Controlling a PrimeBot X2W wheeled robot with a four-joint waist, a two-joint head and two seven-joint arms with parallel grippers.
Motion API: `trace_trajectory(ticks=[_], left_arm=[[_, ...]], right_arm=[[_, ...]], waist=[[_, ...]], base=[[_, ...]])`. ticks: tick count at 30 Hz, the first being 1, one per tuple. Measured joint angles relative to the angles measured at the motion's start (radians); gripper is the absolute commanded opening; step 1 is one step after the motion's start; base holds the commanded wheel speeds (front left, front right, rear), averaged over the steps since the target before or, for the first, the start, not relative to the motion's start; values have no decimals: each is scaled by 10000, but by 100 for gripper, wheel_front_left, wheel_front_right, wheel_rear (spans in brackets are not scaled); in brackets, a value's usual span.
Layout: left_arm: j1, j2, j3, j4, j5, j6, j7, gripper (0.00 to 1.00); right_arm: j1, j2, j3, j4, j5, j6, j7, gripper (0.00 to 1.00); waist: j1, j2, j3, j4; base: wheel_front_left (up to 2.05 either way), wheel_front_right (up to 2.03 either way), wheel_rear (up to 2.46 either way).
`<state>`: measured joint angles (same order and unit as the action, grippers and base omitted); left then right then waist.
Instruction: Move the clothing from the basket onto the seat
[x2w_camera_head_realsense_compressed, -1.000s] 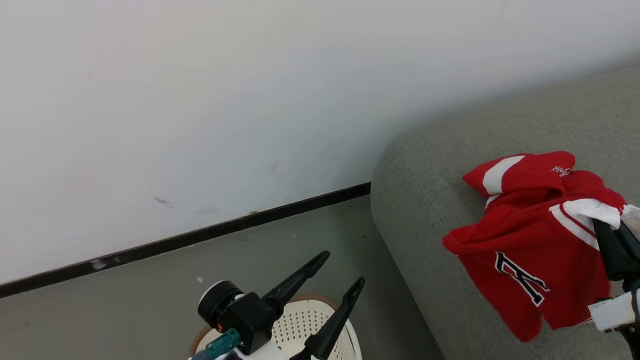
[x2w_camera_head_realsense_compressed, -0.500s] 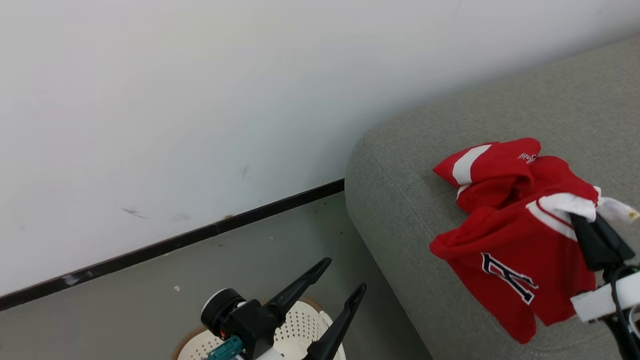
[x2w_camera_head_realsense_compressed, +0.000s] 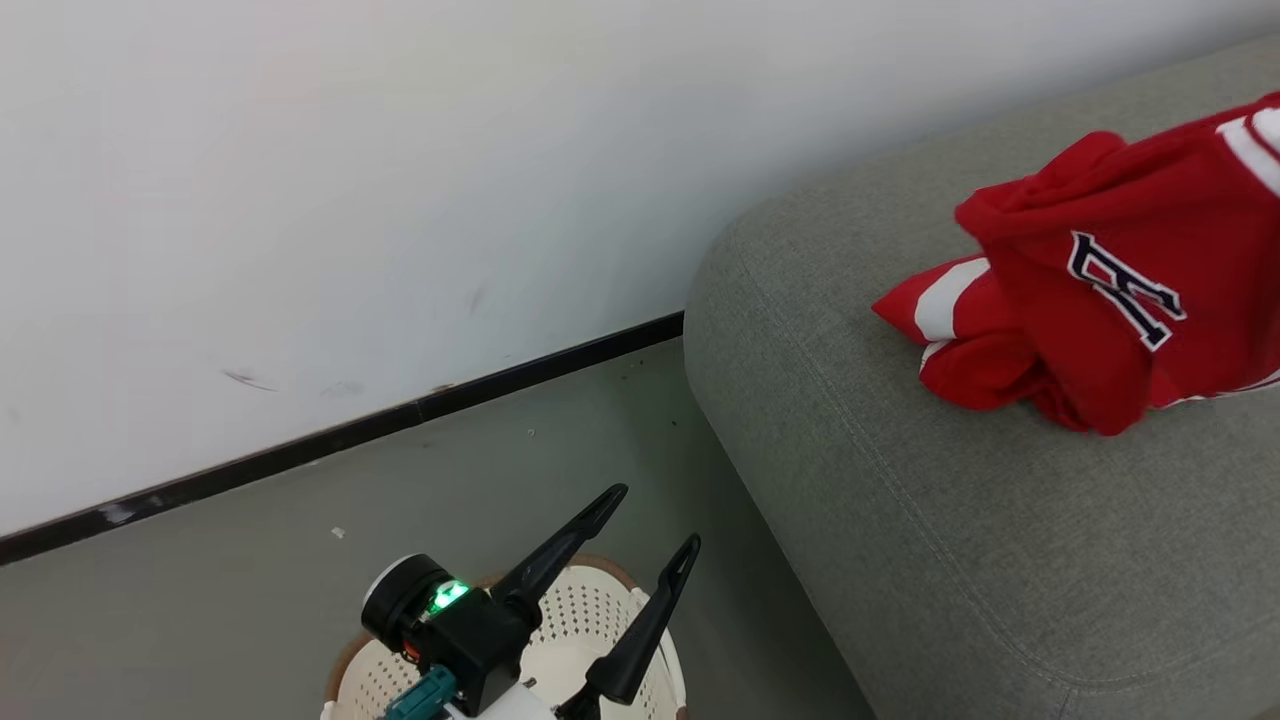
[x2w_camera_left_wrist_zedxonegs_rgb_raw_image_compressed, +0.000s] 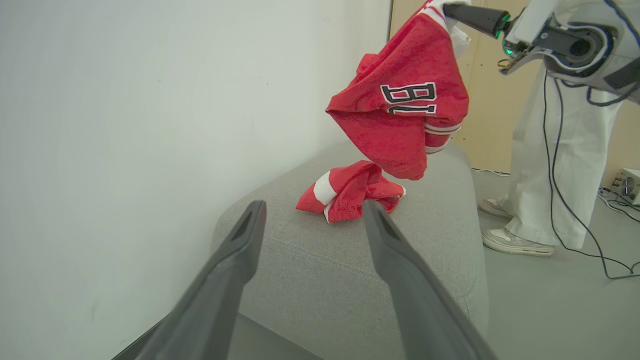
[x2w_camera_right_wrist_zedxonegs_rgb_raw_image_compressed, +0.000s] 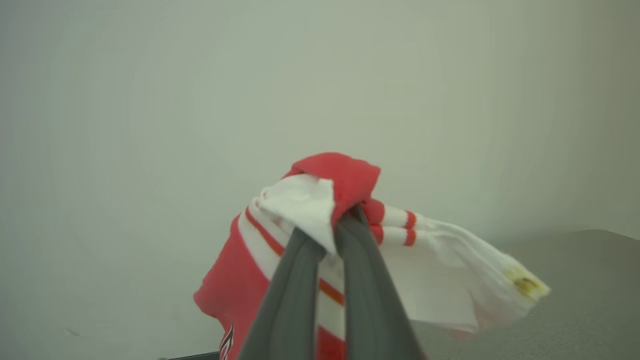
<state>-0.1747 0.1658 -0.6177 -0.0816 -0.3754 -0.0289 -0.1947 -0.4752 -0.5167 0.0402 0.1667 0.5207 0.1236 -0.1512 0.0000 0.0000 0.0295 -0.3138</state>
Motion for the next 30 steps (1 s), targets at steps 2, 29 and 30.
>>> trace_trajectory(ticks=[2, 29, 30], left_arm=[[-23, 25, 36, -107, 36, 25, 6, 100], [-1038, 382, -146, -1448, 715, 81, 708, 100], [-1099, 380, -148, -1484, 729, 77, 715, 100]], right_arm=[[-405, -123, -54, 336, 2, 0, 151, 0], [-1368, 130, -970, 4186, -675, 0, -552, 0], [-1306, 201, -1058, 4295, -681, 0, -619, 0]], waist=[[0, 0, 136, 38], [1, 0, 2168, 806], [0, 0, 2242, 835]], base=[[0, 0, 0], [0, 0, 0], [0, 0, 0]])
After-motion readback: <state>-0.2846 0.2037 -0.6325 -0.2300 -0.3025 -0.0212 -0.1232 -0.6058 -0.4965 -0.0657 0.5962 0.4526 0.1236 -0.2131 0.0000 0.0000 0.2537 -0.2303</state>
